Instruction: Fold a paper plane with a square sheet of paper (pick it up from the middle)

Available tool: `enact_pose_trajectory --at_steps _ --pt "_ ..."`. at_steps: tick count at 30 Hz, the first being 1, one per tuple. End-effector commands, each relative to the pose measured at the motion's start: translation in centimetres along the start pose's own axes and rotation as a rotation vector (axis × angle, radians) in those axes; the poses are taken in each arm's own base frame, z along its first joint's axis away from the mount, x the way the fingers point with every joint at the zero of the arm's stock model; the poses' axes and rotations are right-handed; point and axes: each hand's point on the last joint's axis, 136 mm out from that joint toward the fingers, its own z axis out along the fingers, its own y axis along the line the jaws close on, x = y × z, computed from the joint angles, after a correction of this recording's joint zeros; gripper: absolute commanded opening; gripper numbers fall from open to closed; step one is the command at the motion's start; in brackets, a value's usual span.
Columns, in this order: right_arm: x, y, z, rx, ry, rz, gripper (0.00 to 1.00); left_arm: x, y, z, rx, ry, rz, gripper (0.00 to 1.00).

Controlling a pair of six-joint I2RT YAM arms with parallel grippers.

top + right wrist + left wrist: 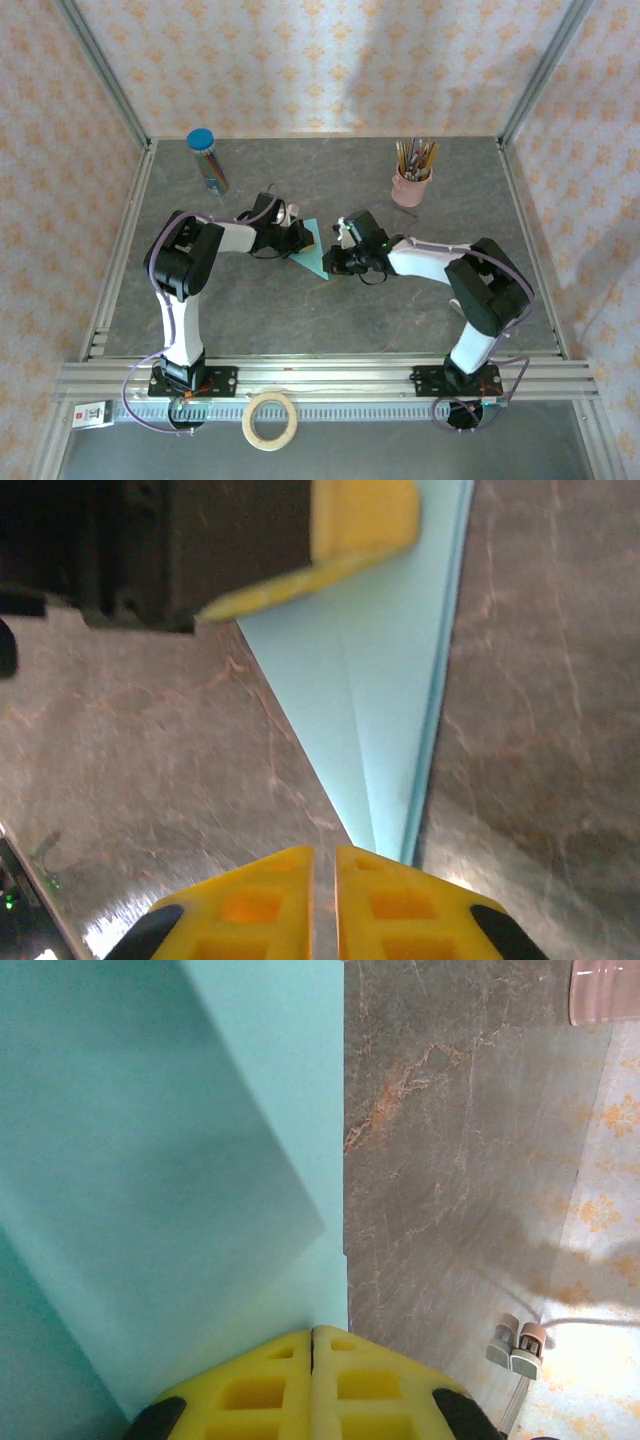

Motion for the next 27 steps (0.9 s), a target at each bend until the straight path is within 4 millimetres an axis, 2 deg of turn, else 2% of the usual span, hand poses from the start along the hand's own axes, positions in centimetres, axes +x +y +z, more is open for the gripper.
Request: enact_pose_trajectory --at_steps 1,7,13,16,20,22,27 --pt "-2.3 0.6 1.2 -0.004 -0.051 0.006 0.12 3.5 7.6 1.0 -0.224 0.064 -0.107 0.05" --pt "-2.4 -0.4 2.7 0.031 -0.024 0.016 0.08 3.3 6.7 1.0 -0.192 0.061 -0.094 0.05" --pt "-1.3 -2.2 3.6 0.095 0.025 0.027 0.07 2.7 5.2 0.9 -0.146 0.052 -0.057 0.05" --pt "-0.3 -3.7 3.9 0.156 0.055 0.043 0.07 1.8 3.3 0.4 -0.104 0.038 -0.028 0.05" --pt "0.9 -5.7 3.8 0.244 0.09 0.056 0.06 -0.4 -1.0 -1.1 -0.025 -0.038 0.032 0.08" --pt "1.4 -6.2 3.9 0.259 0.104 0.062 0.06 -1.3 -2.2 -1.7 -0.009 -0.075 0.057 0.09" --pt "1.9 -6.8 4.1 0.279 0.12 0.077 0.06 -0.9 -1.3 -1.4 -0.021 -0.066 0.074 0.09"
